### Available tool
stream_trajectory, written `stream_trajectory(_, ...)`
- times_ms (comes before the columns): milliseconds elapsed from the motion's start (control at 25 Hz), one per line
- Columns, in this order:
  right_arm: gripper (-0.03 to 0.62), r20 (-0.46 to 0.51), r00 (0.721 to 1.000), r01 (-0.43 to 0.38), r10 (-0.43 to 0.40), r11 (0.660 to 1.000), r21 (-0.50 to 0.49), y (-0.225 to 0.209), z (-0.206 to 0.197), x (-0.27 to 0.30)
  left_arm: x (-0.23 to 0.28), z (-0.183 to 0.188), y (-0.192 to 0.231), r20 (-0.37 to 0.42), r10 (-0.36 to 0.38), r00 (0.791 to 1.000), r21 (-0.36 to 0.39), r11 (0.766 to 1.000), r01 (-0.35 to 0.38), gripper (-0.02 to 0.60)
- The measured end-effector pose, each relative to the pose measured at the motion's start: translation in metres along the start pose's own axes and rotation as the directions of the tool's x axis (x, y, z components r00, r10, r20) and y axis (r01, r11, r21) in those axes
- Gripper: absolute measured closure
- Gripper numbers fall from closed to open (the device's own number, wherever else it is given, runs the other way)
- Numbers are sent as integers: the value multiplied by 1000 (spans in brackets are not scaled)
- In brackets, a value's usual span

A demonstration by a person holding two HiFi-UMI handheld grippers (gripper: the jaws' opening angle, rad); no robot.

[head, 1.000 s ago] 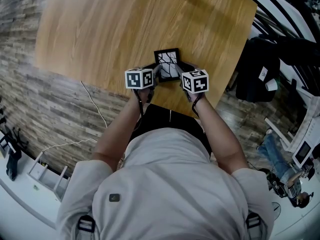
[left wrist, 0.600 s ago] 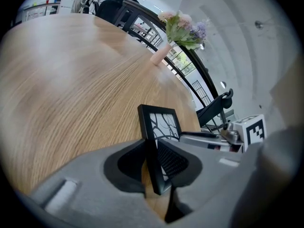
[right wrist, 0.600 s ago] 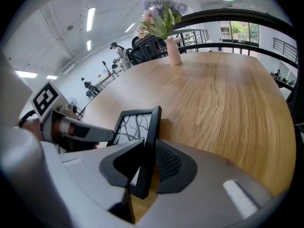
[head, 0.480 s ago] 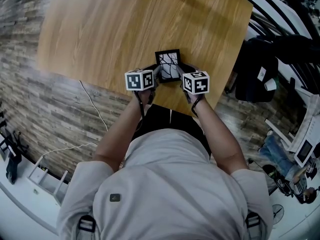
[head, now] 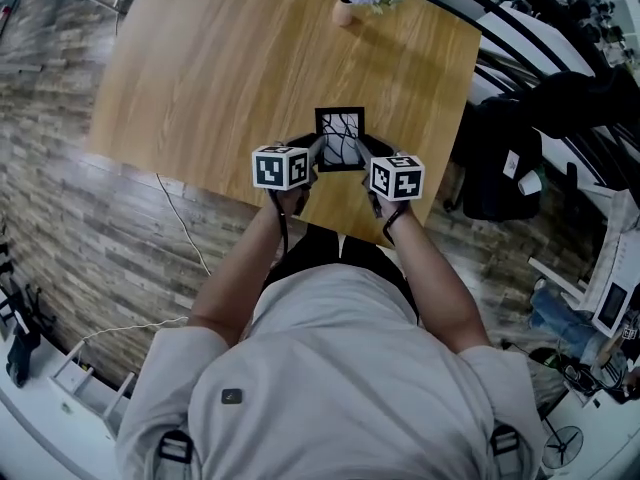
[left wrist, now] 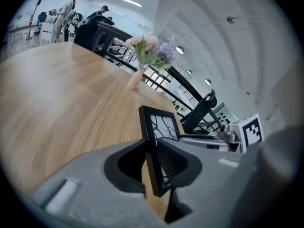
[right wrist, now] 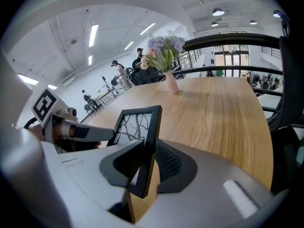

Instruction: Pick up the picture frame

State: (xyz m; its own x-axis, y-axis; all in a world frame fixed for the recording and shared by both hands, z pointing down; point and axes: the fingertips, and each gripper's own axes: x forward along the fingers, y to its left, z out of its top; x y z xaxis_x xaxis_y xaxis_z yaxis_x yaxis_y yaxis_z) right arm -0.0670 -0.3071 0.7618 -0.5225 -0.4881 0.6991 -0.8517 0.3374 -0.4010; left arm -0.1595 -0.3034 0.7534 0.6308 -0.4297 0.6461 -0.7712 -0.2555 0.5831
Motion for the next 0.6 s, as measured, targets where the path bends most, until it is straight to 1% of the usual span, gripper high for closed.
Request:
stream_trajectory(280,502,98,995,13,-8,998,-56,22,47,-38,-34,40,-31,79,-26,997,72,997,20,505)
stream_trajectory(440,502,145,989,22,-13,998,-59,34,63,-61,-53,56,-50,115,-41,992,139,990,24,503)
stream_trajectory(600,501,193,981,35,-21,997,-67,44,79,-82,-69,72,-67,137,-65,988,186,982,39,503)
